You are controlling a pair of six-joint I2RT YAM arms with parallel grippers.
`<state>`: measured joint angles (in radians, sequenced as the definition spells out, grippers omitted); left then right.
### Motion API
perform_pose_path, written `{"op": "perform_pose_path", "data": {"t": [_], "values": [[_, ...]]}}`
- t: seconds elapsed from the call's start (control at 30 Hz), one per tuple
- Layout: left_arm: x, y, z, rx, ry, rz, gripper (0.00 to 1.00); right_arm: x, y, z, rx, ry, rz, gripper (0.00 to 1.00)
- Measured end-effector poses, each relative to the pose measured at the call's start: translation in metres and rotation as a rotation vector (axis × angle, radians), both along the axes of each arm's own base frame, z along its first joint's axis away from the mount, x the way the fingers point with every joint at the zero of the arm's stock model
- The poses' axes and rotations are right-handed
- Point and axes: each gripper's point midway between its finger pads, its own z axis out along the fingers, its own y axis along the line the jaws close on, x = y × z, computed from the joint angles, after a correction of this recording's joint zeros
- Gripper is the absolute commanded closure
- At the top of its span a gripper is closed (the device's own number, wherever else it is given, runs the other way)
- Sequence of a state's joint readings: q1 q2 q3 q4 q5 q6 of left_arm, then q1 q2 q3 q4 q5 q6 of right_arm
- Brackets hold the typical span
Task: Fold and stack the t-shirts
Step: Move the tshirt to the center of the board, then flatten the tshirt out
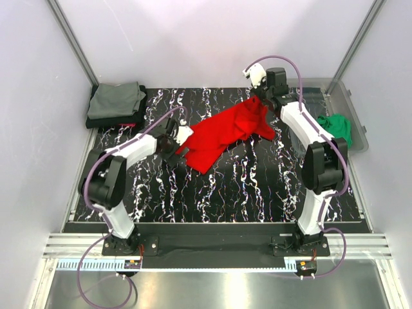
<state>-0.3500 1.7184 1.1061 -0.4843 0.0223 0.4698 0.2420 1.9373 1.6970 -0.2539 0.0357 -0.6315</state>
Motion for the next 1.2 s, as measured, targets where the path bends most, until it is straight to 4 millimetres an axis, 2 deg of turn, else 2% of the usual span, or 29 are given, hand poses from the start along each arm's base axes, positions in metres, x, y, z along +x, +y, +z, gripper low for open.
{"op": "perform_pose_path", "data": {"t": [0.1, 0.2, 0.33, 0.37, 0.43, 0.47, 0.53, 0.67, 0.77, 0.87, 0.93, 1.0, 1.1, 1.2], "values": [[0.015, 0.003, -0.008, 0.028, -0.015, 0.035, 0.12, -0.007, -0.001, 0.008, 0.011, -0.009, -0.001, 1.0], [0.026, 0.004, -0.008, 0.041, -0.027, 0.066, 0.19, -0.015, -0.003, 0.018, 0.015, -0.022, -0.001, 1.0], [0.04, 0.0, -0.006, 0.036, -0.04, 0.089, 0.52, -0.02, -0.004, 0.025, 0.019, -0.033, 0.0, 1.0], [0.043, -0.001, -0.006, 0.032, -0.039, 0.092, 0.66, -0.02, -0.004, 0.025, 0.02, -0.034, 0.0, 1.0], [0.048, -0.003, -0.005, 0.024, -0.037, 0.095, 0.76, -0.021, -0.003, 0.025, 0.022, -0.033, 0.004, 1.0], [0.05, -0.003, -0.004, 0.021, -0.035, 0.096, 0.88, -0.021, -0.003, 0.025, 0.023, -0.032, 0.005, 1.0], [0.052, -0.005, -0.003, 0.014, -0.03, 0.098, 1.0, -0.021, -0.002, 0.025, 0.025, -0.031, 0.007, 1.0], [0.051, -0.001, -0.001, 0.016, -0.015, 0.102, 1.0, -0.021, -0.001, 0.025, 0.028, -0.029, 0.011, 1.0], [0.045, 0.008, 0.006, 0.031, -0.011, 0.103, 1.0, -0.025, -0.002, 0.027, 0.033, -0.025, 0.011, 1.0], [0.032, 0.019, 0.033, 0.036, -0.067, 0.074, 1.0, -0.041, -0.001, 0.039, 0.063, -0.018, 0.017, 1.0], [0.018, 0.027, 0.061, 0.033, -0.131, 0.051, 1.0, -0.061, 0.0, 0.053, 0.098, -0.014, 0.028, 1.0], [0.005, 0.033, 0.098, 0.027, -0.223, 0.011, 1.0, -0.087, 0.0, 0.072, 0.148, -0.014, 0.037, 1.0], [-0.015, 0.037, 0.145, 0.014, -0.336, -0.049, 1.0, -0.134, 0.003, 0.112, 0.244, -0.041, 0.072, 1.0], [-0.041, 0.04, 0.172, 0.012, -0.383, -0.124, 1.0, -0.188, 0.005, 0.148, 0.342, -0.081, 0.115, 1.0]]}}
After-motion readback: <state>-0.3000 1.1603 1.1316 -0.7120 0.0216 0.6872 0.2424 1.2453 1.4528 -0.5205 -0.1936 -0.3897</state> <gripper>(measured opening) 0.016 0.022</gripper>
